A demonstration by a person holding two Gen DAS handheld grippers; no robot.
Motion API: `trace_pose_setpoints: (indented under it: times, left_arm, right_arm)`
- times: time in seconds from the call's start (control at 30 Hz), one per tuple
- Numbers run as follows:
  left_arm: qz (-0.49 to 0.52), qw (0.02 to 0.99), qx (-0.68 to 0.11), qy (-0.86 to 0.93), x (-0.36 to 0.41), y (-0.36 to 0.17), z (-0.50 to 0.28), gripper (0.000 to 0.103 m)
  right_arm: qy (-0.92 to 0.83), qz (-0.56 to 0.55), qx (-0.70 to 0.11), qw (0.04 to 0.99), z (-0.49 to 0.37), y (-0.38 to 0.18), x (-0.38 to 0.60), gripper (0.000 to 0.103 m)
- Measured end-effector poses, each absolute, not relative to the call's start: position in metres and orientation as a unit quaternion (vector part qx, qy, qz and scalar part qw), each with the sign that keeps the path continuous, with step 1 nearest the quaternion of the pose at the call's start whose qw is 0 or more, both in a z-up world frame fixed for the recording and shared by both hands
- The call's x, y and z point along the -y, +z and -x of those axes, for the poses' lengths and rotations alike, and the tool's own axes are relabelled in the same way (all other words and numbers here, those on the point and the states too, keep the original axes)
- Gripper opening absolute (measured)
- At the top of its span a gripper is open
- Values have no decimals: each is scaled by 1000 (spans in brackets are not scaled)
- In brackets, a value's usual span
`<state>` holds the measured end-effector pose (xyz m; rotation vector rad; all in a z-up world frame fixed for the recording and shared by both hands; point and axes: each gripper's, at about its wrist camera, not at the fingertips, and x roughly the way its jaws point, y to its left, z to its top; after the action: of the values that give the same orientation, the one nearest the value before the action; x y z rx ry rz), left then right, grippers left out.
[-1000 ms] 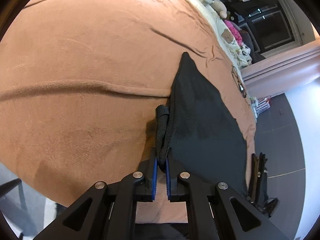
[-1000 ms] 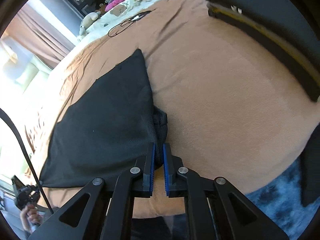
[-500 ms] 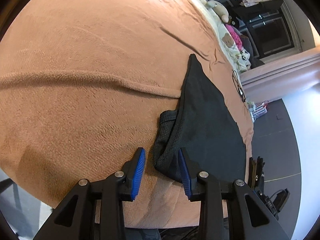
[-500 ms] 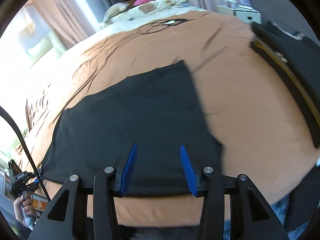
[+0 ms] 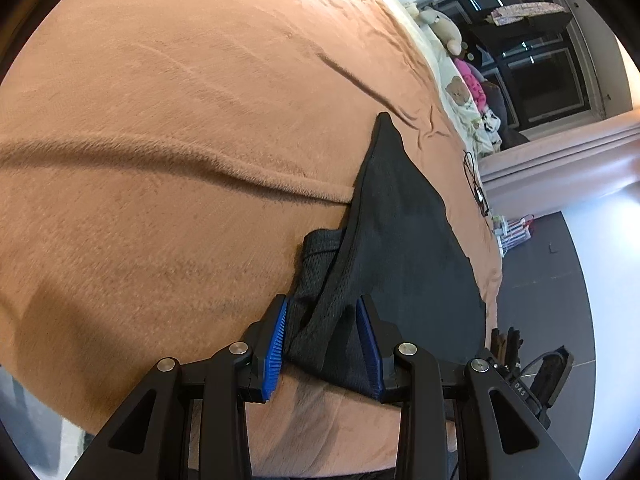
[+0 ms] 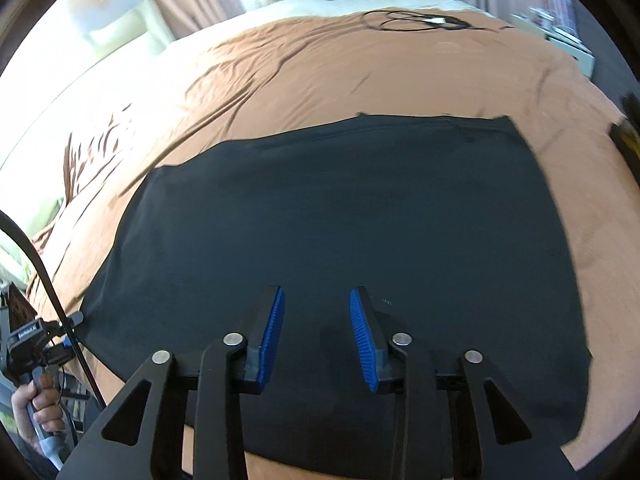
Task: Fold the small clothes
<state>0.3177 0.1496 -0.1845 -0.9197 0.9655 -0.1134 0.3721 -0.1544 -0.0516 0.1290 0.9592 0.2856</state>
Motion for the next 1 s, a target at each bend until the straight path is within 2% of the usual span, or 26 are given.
trace_pose_setpoints:
  times: [0.17,1.0]
  left_arm:
    - [432,783,-445,-46,-147,-186,-322,35]
    - [441,776,-451,-8,-139,-183,-314,35]
  right_arm:
    - [141,-43,-471,869,-397,-62,138,22]
    - [98,18,-487,868,-530,-88,75,21]
